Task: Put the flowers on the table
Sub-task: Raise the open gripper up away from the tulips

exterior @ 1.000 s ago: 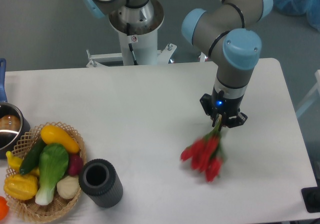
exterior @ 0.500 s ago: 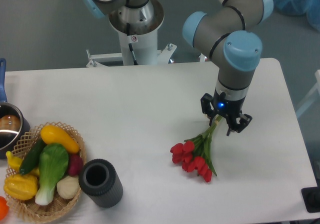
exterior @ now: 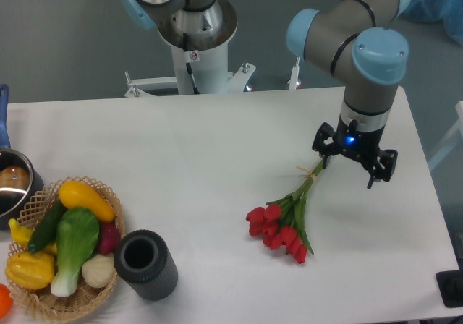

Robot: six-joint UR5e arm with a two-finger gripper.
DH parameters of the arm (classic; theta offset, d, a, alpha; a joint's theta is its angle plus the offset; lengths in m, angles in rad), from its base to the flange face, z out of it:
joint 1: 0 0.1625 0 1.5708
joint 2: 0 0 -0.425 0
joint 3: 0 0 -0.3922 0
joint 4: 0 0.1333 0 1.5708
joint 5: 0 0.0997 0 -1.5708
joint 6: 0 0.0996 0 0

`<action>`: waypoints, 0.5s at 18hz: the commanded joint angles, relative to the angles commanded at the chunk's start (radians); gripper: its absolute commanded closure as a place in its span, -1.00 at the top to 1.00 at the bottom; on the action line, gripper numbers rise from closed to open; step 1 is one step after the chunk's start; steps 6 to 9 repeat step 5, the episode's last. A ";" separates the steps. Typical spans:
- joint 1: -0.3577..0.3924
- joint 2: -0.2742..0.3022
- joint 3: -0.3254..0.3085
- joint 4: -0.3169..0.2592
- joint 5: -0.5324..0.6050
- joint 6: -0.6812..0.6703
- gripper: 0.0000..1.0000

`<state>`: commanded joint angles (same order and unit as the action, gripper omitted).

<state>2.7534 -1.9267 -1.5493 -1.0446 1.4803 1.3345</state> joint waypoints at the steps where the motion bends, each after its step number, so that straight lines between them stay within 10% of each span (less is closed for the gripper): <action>1: 0.005 0.002 0.002 0.000 0.000 0.012 1.00; 9: 0.012 0.005 0.012 0.000 0.002 0.015 1.00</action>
